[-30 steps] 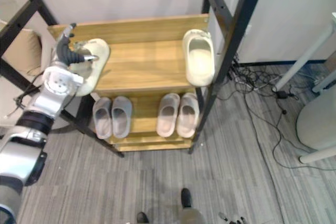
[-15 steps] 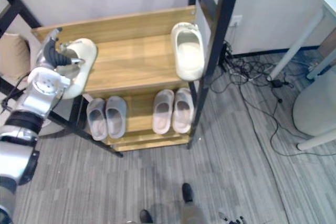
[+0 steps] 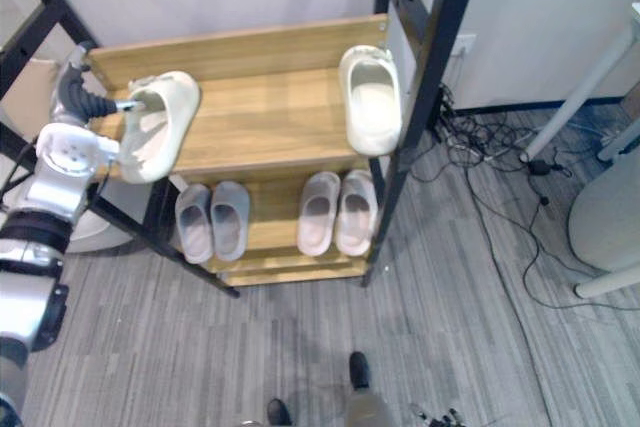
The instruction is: Organize the slippers on the shoe rack
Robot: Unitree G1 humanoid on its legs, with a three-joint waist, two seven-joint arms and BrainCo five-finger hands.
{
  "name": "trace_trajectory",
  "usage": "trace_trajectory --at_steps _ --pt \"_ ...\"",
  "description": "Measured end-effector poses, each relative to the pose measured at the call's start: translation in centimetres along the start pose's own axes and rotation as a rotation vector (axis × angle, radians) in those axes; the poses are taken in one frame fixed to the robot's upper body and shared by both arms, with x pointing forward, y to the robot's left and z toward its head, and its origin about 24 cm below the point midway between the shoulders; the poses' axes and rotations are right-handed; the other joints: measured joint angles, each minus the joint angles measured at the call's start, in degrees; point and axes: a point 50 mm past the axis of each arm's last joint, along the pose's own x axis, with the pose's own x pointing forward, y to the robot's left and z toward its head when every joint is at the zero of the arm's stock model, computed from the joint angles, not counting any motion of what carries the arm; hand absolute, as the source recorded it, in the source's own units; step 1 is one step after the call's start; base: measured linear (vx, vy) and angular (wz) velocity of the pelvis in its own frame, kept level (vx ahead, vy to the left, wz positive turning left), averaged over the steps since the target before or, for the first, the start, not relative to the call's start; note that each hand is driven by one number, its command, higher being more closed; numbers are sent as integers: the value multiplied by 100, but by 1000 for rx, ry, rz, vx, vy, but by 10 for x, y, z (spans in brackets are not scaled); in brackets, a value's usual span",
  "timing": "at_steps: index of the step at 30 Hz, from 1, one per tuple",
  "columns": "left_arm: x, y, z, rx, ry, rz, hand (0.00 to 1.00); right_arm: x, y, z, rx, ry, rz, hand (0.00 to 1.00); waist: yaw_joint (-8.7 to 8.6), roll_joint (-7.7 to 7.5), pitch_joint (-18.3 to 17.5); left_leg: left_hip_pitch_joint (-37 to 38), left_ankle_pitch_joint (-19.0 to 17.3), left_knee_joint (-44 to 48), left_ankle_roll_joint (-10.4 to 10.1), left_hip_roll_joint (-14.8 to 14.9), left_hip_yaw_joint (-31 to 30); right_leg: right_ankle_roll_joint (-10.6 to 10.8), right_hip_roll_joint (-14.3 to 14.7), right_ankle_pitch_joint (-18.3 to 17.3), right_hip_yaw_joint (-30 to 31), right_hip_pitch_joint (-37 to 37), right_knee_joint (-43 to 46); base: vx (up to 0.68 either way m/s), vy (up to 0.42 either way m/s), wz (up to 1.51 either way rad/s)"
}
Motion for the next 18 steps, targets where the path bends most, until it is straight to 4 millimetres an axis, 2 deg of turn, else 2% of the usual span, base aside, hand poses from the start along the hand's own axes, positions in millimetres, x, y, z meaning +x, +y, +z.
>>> trace_trajectory --at_steps 3,10,18 --pt "-1 0 -6 21 24 -2 0 0 7 -1 7 -1 12 0 -7 4 10 0 0 -3 0 -3 -7 2 0 -1 -5 0 0 0 0 0" --pt "-3 -1 -20 69 88 -13 0 -1 10 0 -15 -9 24 0 -32 -24 53 -43 0 -3 0 -11 -12 4 -9 -2 -4 -48 -1 0 0 0" --pt "6 8 -11 78 84 20 0 -1 13 1 -10 -19 29 0 -31 -36 88 -186 -12 -3 12 -25 153 11 14 33 225 -292 0 3 -8 -12"
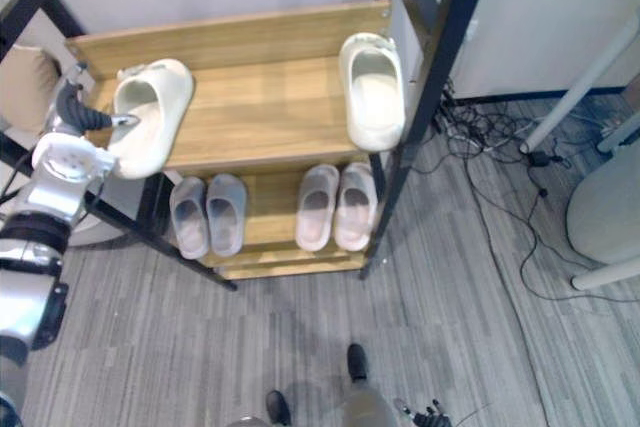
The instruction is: Organize the slippers on the shoe rack
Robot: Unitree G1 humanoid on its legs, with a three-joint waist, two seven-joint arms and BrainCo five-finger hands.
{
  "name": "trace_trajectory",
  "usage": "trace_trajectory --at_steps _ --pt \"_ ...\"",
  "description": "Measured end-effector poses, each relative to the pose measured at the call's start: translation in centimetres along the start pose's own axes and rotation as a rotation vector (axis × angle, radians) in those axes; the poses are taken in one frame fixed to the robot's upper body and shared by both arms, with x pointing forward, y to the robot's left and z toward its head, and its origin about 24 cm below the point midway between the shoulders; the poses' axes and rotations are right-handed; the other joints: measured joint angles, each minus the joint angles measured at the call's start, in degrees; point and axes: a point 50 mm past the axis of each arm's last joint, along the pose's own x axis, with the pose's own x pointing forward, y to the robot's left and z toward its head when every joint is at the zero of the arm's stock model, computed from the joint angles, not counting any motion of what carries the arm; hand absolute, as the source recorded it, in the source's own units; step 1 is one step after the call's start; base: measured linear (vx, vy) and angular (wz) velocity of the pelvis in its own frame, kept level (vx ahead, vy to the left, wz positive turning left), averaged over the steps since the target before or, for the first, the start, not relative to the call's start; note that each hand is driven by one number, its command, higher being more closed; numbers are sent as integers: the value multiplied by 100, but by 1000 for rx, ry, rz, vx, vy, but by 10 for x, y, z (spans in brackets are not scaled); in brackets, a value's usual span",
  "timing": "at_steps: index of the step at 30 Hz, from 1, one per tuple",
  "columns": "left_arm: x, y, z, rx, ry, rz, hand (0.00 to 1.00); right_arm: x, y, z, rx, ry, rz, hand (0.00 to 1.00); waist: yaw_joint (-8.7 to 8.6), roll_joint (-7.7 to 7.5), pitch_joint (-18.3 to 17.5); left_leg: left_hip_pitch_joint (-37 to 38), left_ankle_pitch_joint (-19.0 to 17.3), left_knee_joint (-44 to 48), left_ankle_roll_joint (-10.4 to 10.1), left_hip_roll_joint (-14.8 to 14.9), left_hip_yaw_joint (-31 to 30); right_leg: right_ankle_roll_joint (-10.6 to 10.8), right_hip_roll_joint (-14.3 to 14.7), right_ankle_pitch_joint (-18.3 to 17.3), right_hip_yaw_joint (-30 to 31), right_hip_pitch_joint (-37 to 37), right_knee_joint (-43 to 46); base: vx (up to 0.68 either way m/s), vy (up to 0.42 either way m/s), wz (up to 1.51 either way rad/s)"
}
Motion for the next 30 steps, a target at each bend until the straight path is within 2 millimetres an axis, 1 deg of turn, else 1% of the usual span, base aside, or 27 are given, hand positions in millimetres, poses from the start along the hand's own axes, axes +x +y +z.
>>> trace_trajectory --at_steps 5,7,8,22,28,30 --pt "1 1 1 -3 0 5 0 0 0 1 -1 -5 -3 0 27 15 38 -9 -21 0 25 -13 39 2 2 35 88 -52 0 -8 -14 -11" --pt "1 3 -1 -12 10 19 0 0 0 1 -1 -6 -2 0 59 10 42 -19 -35 0 32 -40 148 9 -4 78 199 -124 -1 -42 -9 -21" --pt "1 4 -2 -16 14 22 100 0 1 1 -1 -6 -2 0 55 14 44 -26 -36 0 34 -48 160 14 -11 88 207 -138 -1 -32 -4 -21" --pt "1 5 -4 -23 29 37 100 0 0 1 -1 -4 -13 0 41 20 63 -1 -38 3 38 -90 247 45 -34 140 294 -162 -4 -8 -7 -3" --pt "0 -1 -2 -35 27 24 100 0 0 0 -1 3 -20 0 33 20 63 24 -39 4 42 -114 235 59 -60 150 287 -133 -8 0 0 0" --pt "-1 -7 0 -68 30 13 100 0 0 0 -1 3 -22 0 29 20 63 40 -38 6 46 -133 221 68 -80 155 280 -112 -16 0 0 0"
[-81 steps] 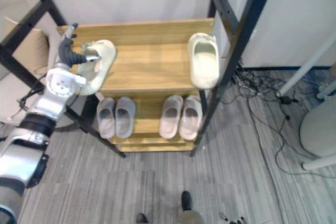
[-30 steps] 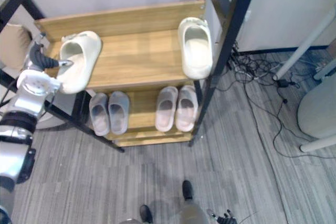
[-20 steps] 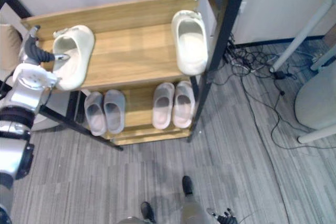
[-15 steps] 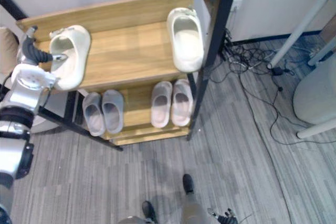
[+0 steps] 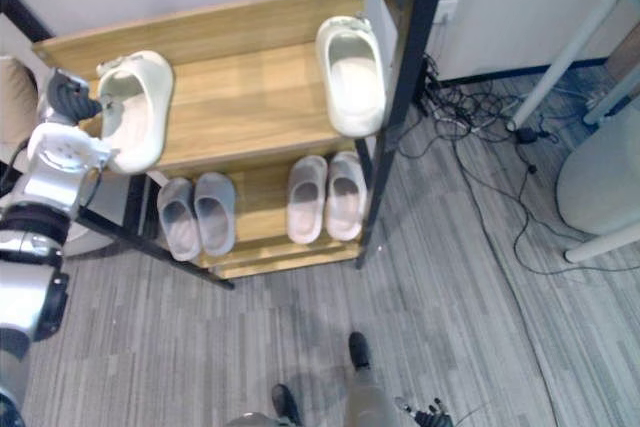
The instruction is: Organize the slippers on the shoe rack
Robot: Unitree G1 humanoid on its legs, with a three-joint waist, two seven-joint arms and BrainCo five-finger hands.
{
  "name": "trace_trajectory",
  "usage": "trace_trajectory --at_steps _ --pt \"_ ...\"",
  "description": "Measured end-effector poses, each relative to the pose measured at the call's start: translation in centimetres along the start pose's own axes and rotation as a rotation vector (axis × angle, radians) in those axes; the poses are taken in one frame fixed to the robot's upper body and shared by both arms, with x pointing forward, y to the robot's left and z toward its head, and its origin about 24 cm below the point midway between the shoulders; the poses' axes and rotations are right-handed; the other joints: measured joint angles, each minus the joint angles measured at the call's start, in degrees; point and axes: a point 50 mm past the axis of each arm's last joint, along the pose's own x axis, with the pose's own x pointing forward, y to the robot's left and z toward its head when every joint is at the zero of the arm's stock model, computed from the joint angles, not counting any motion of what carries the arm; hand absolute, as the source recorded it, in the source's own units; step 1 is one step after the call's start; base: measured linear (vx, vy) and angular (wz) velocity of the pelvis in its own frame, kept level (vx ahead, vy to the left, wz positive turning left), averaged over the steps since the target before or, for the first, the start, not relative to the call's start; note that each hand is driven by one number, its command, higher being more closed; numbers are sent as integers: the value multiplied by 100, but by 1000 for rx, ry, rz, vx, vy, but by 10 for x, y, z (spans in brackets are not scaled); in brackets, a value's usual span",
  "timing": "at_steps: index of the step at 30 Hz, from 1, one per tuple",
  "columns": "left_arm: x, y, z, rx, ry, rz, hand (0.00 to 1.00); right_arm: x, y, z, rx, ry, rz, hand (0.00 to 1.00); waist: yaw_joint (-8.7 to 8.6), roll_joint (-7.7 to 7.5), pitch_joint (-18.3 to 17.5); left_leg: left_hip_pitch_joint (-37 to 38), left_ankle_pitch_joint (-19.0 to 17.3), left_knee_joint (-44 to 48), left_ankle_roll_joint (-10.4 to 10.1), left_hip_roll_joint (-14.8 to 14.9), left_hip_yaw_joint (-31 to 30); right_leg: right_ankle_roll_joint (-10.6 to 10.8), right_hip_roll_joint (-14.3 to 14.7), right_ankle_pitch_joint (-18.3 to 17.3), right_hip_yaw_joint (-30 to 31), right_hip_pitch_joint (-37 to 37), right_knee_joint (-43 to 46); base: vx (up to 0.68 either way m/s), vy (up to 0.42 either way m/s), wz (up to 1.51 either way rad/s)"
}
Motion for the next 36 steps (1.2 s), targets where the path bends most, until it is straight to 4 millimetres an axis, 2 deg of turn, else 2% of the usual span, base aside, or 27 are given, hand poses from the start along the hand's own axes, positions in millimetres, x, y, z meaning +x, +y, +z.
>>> trace_trajectory --at_steps 7,26,36 --pt "-8 -24 9 -103 -17 -50 100 1 1 1 0 -1 1 0 -71 0 0 106 -13 2 25 -32 -84 9 -47 -10 -80 139 -31 -12 -9 5" --pt "-31 -64 37 -241 -132 -143 100 1 1 3 -2 -2 -5 0 -164 23 -14 163 20 3 68 -51 -290 19 -102 -17 -291 288 -34 -7 -10 4" --pt "-45 -89 61 -301 -196 -218 100 1 2 4 -6 -7 -1 0 -266 70 -43 162 27 -2 78 -68 -362 36 -125 -29 -355 320 -34 -1 -7 3"
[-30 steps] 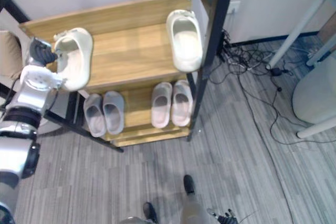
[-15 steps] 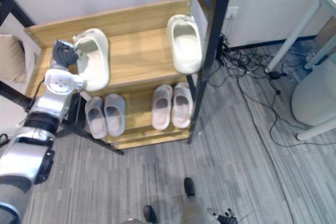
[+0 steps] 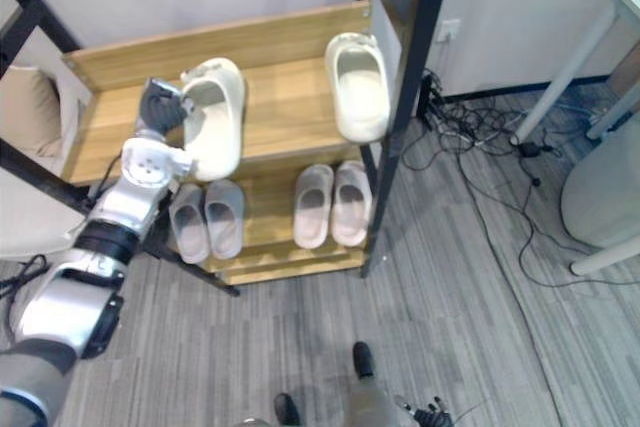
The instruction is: Organize the slippers on the shoe rack
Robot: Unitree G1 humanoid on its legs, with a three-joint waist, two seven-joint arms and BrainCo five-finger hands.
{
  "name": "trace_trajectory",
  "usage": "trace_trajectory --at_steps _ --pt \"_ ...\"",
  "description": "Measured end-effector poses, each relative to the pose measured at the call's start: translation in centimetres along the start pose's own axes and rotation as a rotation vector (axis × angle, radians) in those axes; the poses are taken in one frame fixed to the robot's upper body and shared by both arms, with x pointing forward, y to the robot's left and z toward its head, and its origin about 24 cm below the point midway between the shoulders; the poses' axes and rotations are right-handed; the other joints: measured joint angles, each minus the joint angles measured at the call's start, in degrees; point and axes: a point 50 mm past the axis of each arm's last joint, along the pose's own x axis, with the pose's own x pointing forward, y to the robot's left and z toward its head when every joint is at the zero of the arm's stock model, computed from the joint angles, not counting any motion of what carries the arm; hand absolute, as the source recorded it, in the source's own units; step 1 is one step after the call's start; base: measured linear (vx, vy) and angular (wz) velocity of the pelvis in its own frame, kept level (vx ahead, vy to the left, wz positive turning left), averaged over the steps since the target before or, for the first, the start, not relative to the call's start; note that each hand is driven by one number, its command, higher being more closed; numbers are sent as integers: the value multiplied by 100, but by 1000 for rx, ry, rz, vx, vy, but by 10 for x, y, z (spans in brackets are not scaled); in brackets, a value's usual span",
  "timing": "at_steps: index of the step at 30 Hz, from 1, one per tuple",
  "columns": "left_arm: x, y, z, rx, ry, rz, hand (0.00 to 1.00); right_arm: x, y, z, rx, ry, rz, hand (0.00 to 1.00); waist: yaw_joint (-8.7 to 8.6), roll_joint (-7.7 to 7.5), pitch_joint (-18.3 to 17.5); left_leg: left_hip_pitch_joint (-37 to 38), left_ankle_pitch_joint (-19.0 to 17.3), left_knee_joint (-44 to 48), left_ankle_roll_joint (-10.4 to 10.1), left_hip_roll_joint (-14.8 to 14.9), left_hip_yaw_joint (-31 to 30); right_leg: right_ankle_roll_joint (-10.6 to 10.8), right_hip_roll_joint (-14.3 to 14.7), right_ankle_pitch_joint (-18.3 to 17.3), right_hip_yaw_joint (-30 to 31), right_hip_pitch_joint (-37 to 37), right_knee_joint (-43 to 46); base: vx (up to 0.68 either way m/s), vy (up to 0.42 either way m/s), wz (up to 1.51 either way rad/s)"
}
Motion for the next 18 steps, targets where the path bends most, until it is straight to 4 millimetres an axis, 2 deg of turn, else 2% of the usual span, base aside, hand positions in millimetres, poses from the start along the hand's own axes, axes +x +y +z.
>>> trace_trajectory --at_steps 6,10,18 --pt "-2 -11 4 -47 -4 -18 100 1 -2 2 -3 -5 -9 0 -38 109 -3 -2 -3 -9 -3 -2 101 3 7 3 85 -55 -1 -4 -12 -7" --pt "0 -10 4 -59 0 -11 100 1 -5 2 1 -7 -21 0 -36 206 -13 -15 -22 -28 -25 -3 283 10 40 20 265 -170 -1 2 -13 -23" --pt "11 -3 14 -79 1 33 100 1 -5 4 2 -13 -25 0 -86 265 -6 -111 -66 -26 -56 8 518 7 108 80 510 -388 -1 14 -17 -17"
